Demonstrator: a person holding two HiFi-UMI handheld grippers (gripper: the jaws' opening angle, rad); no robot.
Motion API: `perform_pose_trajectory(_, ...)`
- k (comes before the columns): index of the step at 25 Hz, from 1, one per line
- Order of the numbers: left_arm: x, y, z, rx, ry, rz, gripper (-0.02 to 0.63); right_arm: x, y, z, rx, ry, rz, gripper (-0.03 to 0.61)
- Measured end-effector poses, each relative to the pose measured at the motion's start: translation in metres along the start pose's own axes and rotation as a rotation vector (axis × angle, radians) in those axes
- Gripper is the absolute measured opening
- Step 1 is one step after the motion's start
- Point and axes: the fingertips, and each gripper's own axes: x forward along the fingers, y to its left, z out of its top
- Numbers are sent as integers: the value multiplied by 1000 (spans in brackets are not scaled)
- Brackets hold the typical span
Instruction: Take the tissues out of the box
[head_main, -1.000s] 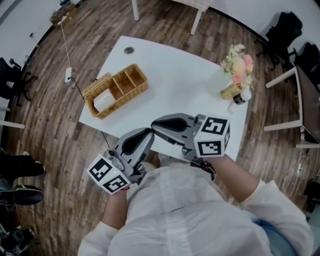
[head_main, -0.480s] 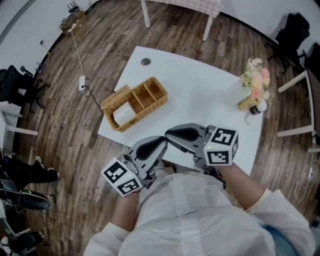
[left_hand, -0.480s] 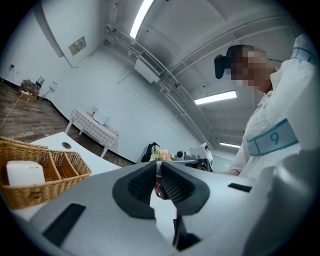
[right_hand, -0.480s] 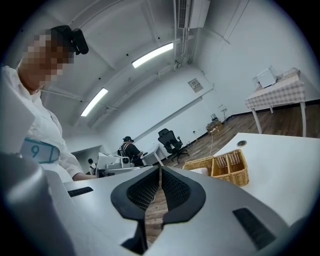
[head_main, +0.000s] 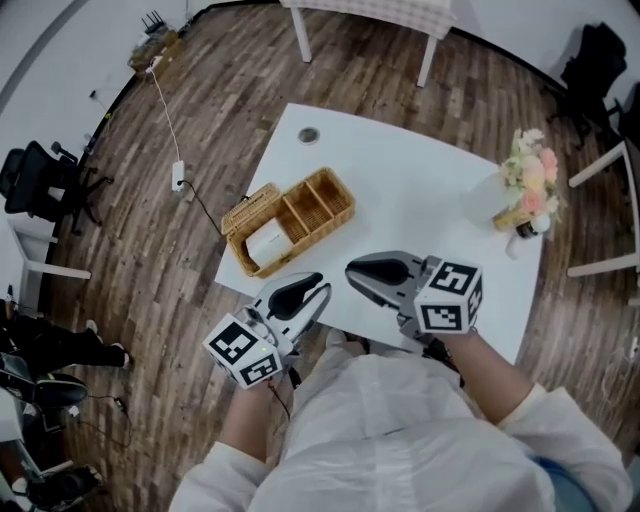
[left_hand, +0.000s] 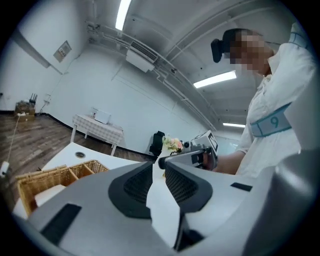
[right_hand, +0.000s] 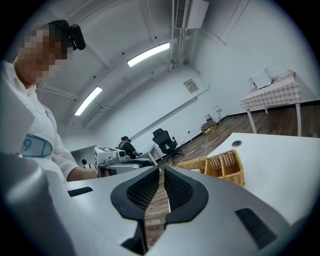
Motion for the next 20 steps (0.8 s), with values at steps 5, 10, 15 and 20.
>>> perform_pose_trajectory(5, -11, 27, 0, 64, 65, 1, 105, 1, -4, -4, -5, 4, -17, 35)
perform_pose_trajectory(10, -14, 38, -5, 154, 145, -63, 167, 6, -3, -7, 3, 0, -27, 35)
perform_pose_trajectory(15, -20, 54, -16, 288, 267, -124, 216, 12, -1, -12, 10, 0, -39, 35)
perform_pose_trajectory(20, -29, 83, -26, 447, 405, -143, 262, 19, -2, -17, 21, -3, -65, 35)
